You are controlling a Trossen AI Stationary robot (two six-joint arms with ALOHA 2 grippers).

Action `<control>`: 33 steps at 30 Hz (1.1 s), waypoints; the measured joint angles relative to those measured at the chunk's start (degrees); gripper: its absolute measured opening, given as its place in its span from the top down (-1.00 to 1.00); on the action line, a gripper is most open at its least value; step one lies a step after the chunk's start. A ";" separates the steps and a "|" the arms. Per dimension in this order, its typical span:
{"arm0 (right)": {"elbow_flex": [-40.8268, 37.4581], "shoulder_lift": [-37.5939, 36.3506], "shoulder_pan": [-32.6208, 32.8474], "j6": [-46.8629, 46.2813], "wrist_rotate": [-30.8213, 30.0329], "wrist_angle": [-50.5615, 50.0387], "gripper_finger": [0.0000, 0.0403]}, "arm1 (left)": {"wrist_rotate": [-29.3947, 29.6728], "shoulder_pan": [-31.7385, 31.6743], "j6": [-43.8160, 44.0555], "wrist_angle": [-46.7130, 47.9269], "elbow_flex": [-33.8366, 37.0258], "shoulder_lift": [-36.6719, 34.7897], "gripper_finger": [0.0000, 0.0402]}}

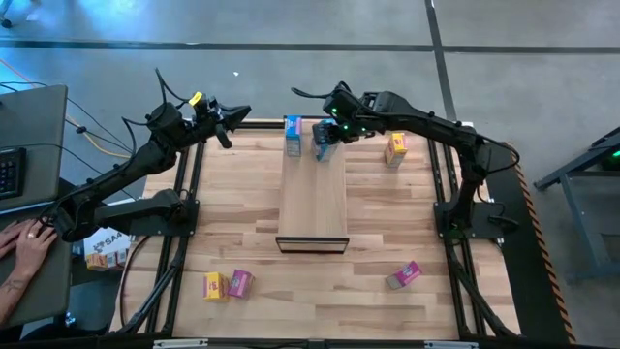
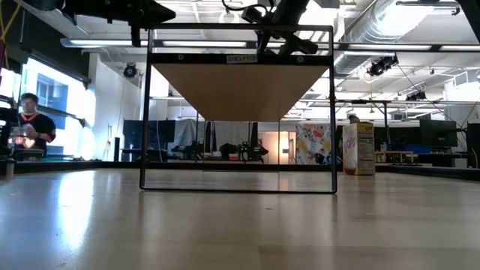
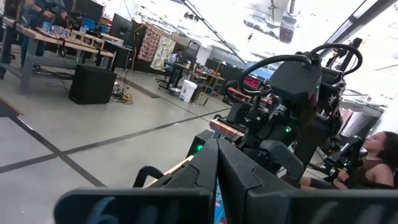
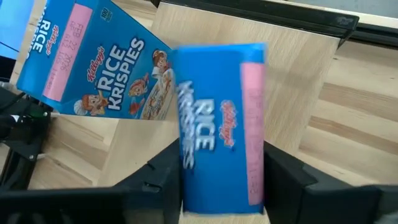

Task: Stack cereal on shelf
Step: Put the blue cereal box on the shelf

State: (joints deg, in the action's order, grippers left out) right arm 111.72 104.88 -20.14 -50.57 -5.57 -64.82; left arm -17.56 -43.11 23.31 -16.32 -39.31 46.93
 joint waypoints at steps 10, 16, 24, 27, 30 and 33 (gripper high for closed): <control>-0.02 -0.09 0.00 0.00 1.46 2.33 -0.05 | -0.02 0.01 0.02 0.00 0.00 0.00 1.00; -0.02 -0.13 -0.17 0.45 2.59 3.80 -0.09 | -0.02 0.00 0.04 0.01 0.00 -0.01 1.00; -0.04 -0.42 -0.24 1.55 2.96 6.03 -0.09 | -0.04 0.02 0.06 0.02 0.00 0.01 1.00; -0.04 -0.42 -0.24 1.76 3.42 6.80 -0.09 | -0.04 0.02 0.06 0.03 0.00 -0.01 1.00; -0.04 -0.42 -0.30 2.87 3.72 6.86 -0.09 | -0.04 0.02 0.07 0.11 0.00 0.01 1.00; 0.14 -0.52 -0.86 3.15 4.29 6.71 -0.09 | -0.04 0.02 0.09 0.11 0.00 -0.01 1.00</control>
State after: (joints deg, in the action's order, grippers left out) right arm 111.86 104.36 -21.00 -47.42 -1.29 -58.11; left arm -17.61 -43.09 23.40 -16.21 -39.30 46.92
